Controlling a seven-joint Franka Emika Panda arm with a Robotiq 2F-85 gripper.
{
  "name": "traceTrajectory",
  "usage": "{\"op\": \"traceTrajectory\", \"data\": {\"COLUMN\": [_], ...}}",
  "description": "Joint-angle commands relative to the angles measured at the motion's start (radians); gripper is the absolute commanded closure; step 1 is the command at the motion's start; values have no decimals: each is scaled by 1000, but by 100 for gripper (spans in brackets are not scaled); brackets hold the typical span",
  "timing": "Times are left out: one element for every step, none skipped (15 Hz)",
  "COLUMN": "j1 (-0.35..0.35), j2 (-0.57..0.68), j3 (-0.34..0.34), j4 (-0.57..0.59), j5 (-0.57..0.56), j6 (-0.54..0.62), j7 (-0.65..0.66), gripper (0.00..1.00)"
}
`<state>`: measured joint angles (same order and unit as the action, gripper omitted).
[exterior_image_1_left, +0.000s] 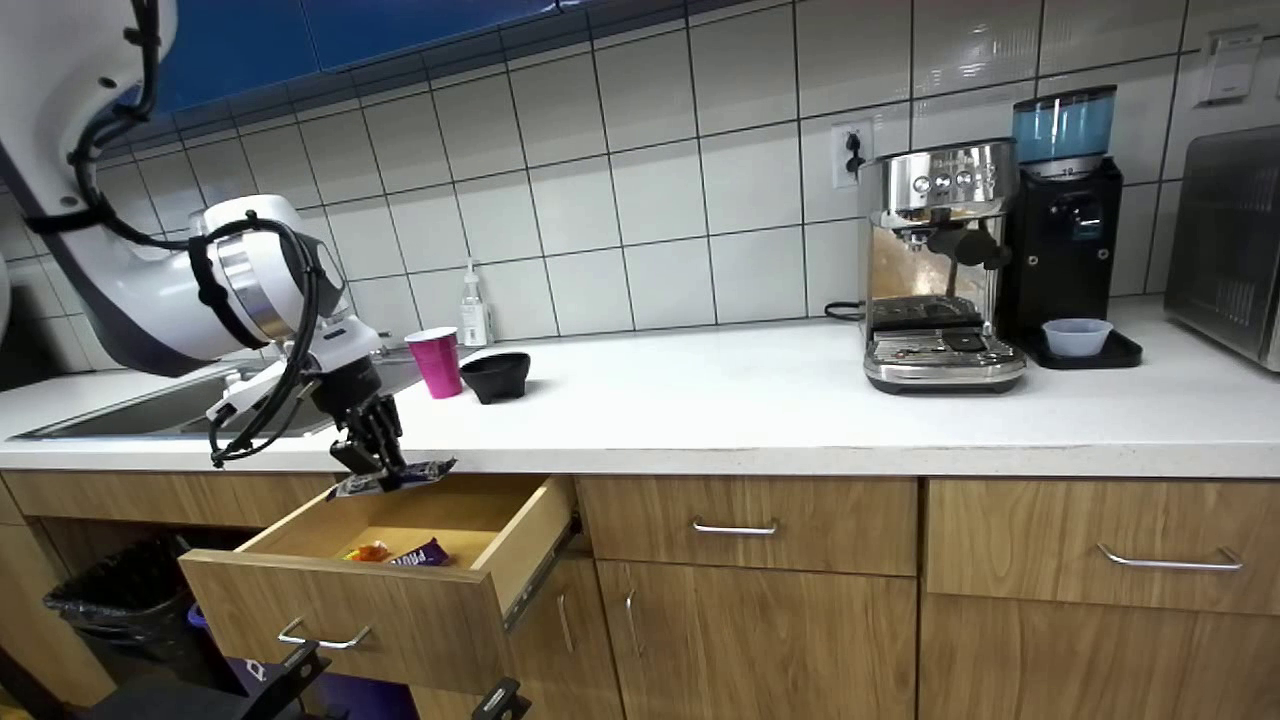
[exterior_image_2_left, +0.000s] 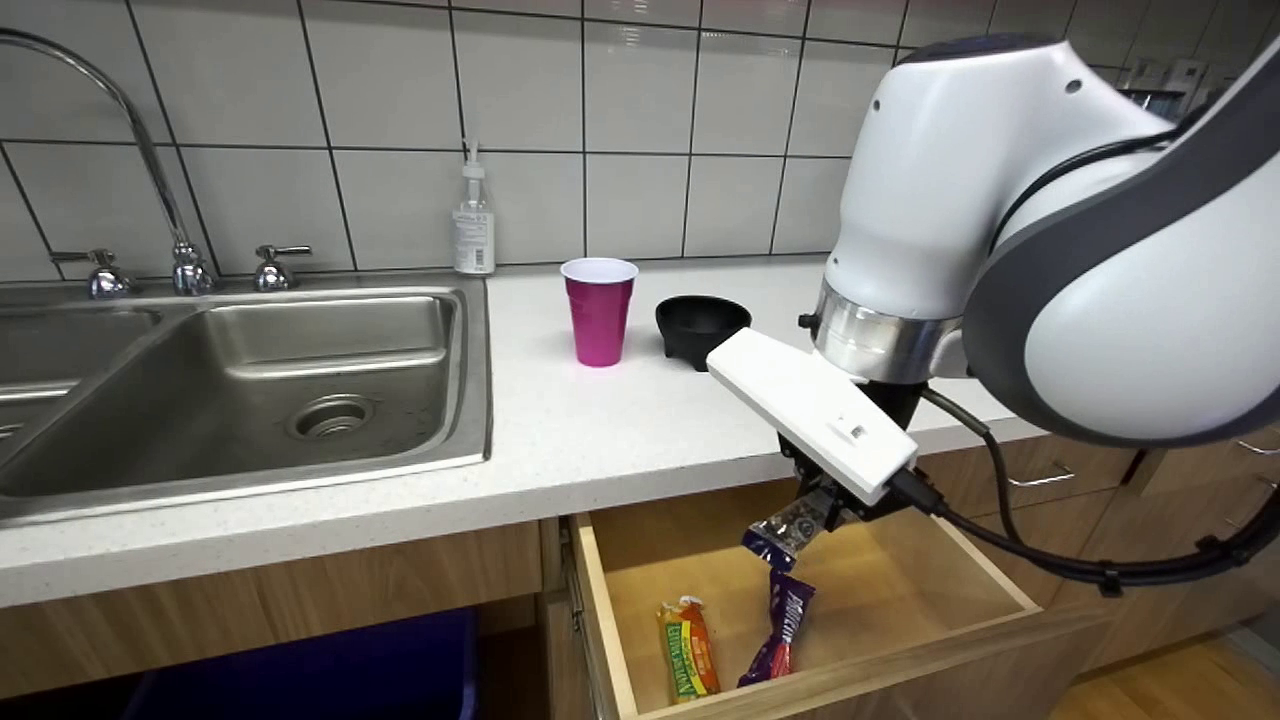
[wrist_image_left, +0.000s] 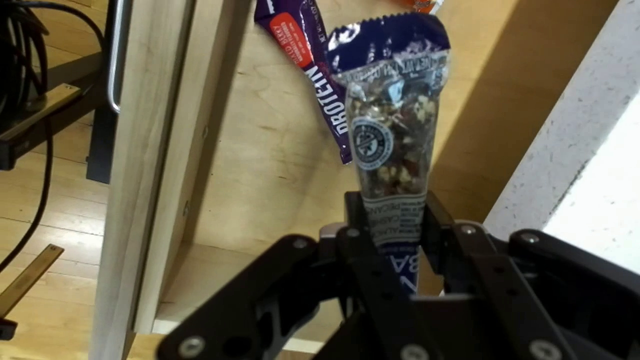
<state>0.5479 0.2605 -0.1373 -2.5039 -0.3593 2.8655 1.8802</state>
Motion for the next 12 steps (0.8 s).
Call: {"op": "traceTrajectory", "data": {"j1": [43,48,53,59,63,51,55,55,55,52,51,46], "j2": [63,78,90,100,111,119,127,132,137,139,139,137], "j3": [-33,-36,-40,-44,-48,-37,-40,-41,-41,-39,-38,-34], "j4": [64,75,84,92,99,108,114,119,124,127,129,129], "j5": [-26,-21,-19,-17,-16,-21,-18,-15,-12,-9,-7,-3], "j6": [-11,-11,-11,-12,-12,-17,-20,-20,-22,-22,-21,-19], "j7": [86,92,98,102,107,115,117,118,115,109,105,96], "gripper": [92,92,92,92,92,92,45,44,37,31,24,16]}}
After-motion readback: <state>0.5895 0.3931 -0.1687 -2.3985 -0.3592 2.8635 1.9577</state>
